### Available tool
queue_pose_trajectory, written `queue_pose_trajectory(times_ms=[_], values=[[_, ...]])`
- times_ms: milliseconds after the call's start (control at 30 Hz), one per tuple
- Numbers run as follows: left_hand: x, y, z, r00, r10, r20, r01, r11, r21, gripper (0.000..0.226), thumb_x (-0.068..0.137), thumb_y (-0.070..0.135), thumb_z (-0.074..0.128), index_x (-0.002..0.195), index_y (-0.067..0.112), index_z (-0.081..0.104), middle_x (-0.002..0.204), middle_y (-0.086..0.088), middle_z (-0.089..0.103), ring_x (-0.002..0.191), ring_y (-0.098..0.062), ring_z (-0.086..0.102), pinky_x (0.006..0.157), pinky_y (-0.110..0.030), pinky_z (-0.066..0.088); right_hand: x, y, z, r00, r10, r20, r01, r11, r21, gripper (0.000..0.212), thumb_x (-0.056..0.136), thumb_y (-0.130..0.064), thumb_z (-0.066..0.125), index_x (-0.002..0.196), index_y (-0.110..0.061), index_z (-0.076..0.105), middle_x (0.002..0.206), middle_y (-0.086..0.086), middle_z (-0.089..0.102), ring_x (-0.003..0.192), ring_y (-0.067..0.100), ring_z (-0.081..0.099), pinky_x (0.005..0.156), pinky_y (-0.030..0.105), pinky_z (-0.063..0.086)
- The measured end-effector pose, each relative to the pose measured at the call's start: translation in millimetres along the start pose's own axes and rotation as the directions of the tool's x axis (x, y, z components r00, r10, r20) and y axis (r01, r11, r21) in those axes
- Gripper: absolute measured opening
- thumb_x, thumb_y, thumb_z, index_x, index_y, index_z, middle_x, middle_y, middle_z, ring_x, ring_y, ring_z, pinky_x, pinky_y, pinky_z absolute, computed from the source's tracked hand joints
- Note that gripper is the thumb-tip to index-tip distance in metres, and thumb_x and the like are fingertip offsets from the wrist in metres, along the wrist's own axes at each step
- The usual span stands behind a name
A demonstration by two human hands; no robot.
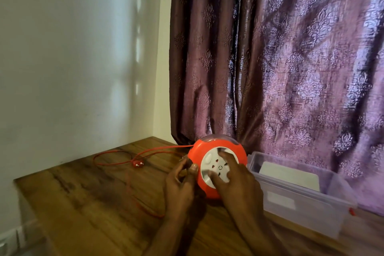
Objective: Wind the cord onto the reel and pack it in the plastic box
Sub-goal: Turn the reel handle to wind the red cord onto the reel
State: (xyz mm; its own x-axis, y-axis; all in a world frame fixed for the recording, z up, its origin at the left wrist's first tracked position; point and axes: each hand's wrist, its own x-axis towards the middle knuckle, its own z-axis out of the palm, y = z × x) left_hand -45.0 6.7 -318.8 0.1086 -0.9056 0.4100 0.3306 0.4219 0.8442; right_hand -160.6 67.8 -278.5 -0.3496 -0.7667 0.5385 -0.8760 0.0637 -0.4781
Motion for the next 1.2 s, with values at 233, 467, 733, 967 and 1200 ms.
queue_pose_trajectory(times_ms=[233, 467, 733, 967, 1200], values=[[1, -1, 0, 1.000, -0.023, 0.007, 0.023, 1.000, -0.015, 0.019, 0.099, 0.014, 0.065, 0.112, 0.028, 0.070, 0.102, 0.013, 0.076, 0.083, 0.006, 0.077, 0.060, -0.011, 0.058, 0, -5, -2, 0.995, 0.100, -0.023, -0.096, 0.984, 0.149, 0.046, 0.089, -0.050, 0.054, 0.131, -0.038, 0.039, 0.125, 0.002, 0.062, 0.113, 0.029, 0.058, 0.091, 0.040, 0.048], [5, -3, -2, 0.998, -0.055, -0.043, 0.053, 0.998, -0.044, 0.016, 0.099, 0.018, 0.066, 0.112, 0.024, 0.073, 0.102, 0.007, 0.079, 0.080, -0.006, 0.079, 0.059, -0.016, 0.061, 0, 4, -1, 0.951, -0.283, 0.123, 0.304, 0.925, -0.227, 0.067, 0.092, -0.035, 0.053, 0.141, -0.052, 0.011, 0.155, -0.002, 0.006, 0.141, 0.028, 0.024, 0.104, 0.042, 0.042], [4, -2, 0, 0.996, -0.087, -0.005, 0.087, 0.996, -0.034, 0.033, 0.100, 0.017, 0.064, 0.132, 0.011, 0.068, 0.118, -0.008, 0.077, 0.101, -0.017, 0.077, 0.071, -0.021, 0.065, -3, 12, 2, 0.941, -0.294, 0.166, 0.331, 0.902, -0.278, 0.077, 0.093, -0.042, 0.053, 0.136, -0.062, -0.009, 0.158, -0.001, 0.003, 0.143, 0.028, 0.021, 0.110, 0.041, 0.039], [-4, -2, 2, 0.981, -0.180, 0.066, 0.186, 0.979, -0.085, 0.022, 0.101, 0.029, 0.063, 0.120, 0.025, 0.073, 0.107, 0.003, 0.084, 0.097, -0.020, 0.081, 0.080, -0.040, 0.068, -1, 5, 1, 0.996, -0.085, -0.036, 0.081, 0.991, -0.106, 0.063, 0.082, -0.069, 0.048, 0.137, -0.053, 0.024, 0.130, -0.006, 0.054, 0.115, 0.023, 0.056, 0.087, 0.037, 0.050], [-7, 0, 6, 0.996, -0.085, 0.028, 0.086, 0.996, -0.028, 0.028, 0.080, 0.055, 0.076, 0.106, 0.043, 0.079, 0.110, 0.002, 0.083, 0.104, -0.026, 0.079, 0.091, -0.054, 0.064, 1, 0, 1, 0.966, 0.244, -0.083, -0.223, 0.953, 0.205, 0.059, 0.073, -0.071, 0.060, 0.117, -0.035, 0.046, 0.113, 0.008, 0.067, 0.105, 0.033, 0.060, 0.084, 0.040, 0.049]])
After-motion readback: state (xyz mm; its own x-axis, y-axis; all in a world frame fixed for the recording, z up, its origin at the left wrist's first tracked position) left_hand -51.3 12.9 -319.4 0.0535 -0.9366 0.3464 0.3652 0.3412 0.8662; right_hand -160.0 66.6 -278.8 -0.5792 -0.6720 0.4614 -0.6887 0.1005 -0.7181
